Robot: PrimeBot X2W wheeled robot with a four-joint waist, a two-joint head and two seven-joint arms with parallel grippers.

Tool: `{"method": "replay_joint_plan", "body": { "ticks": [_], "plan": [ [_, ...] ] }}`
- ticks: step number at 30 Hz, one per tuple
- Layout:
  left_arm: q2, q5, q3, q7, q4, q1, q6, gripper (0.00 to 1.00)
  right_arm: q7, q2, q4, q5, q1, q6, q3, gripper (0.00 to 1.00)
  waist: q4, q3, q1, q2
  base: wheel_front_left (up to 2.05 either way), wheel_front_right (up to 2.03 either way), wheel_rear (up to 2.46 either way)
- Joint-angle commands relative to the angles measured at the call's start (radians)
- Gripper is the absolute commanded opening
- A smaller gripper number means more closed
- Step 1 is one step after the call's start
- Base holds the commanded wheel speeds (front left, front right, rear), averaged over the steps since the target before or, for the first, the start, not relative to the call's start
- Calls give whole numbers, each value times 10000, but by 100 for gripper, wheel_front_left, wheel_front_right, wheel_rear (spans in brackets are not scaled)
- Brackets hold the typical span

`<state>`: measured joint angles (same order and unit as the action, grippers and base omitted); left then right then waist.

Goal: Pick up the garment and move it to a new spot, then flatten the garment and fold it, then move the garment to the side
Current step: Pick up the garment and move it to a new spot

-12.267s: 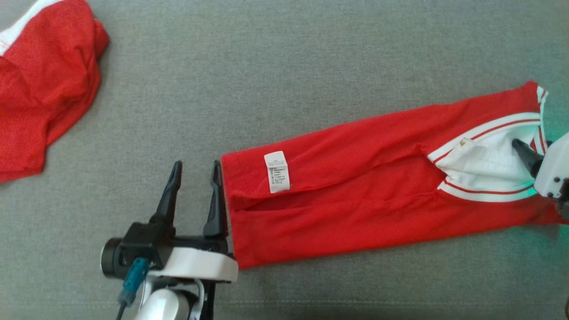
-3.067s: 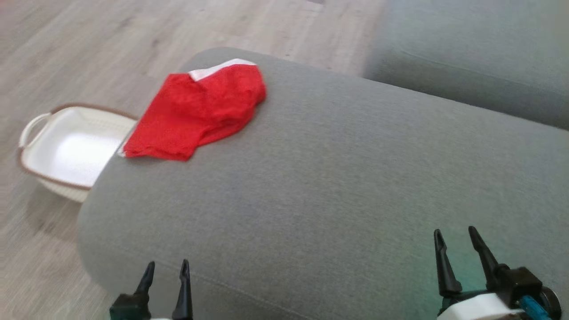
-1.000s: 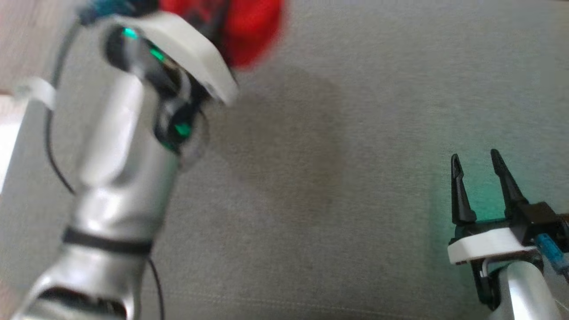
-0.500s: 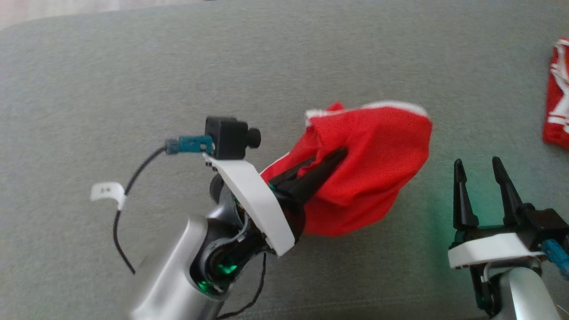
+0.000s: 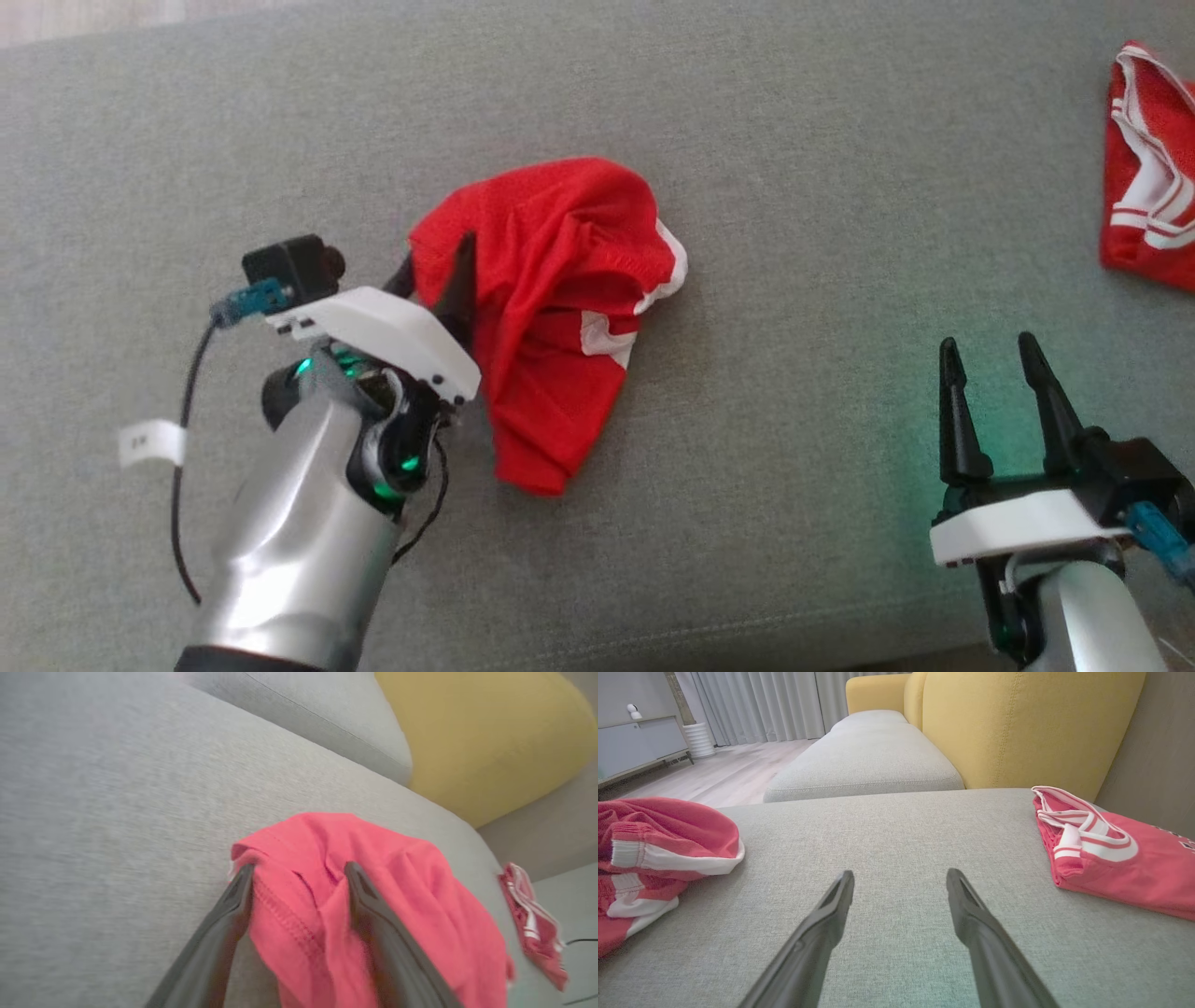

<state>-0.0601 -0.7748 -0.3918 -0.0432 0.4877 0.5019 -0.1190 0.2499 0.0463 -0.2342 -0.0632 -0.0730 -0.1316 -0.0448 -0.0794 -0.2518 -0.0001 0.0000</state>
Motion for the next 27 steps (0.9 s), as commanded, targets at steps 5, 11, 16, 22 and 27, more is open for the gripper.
{"method": "replay_joint_plan", "body": {
  "ticks": [5,11,16,22,27],
  "plan": [
    [-484,1421,-132,1983,620,397,-226,100,118,40,200,118,-61,9,132,100,241,346,1,0,0,0,0],
    [-512,2332,-210,2996,-115,-561,-627,100,118,40,211,309,252,9,-68,100,578,937,1,0,0,0,0],
    [-432,3439,-32,3044,-2036,-2172,-1063,100,118,40,313,426,565,9,-199,100,910,1391,1,0,0,0,0],
    [-458,4940,388,3048,-3693,-4226,-1208,100,118,39,439,568,886,9,-317,100,1305,1760,1,0,0,0,0],
    [-549,5721,806,3048,-3924,-5262,-1073,100,118,39,496,611,1184,9,-456,100,1672,2064,1,0,0,0,0]
  ]
}}
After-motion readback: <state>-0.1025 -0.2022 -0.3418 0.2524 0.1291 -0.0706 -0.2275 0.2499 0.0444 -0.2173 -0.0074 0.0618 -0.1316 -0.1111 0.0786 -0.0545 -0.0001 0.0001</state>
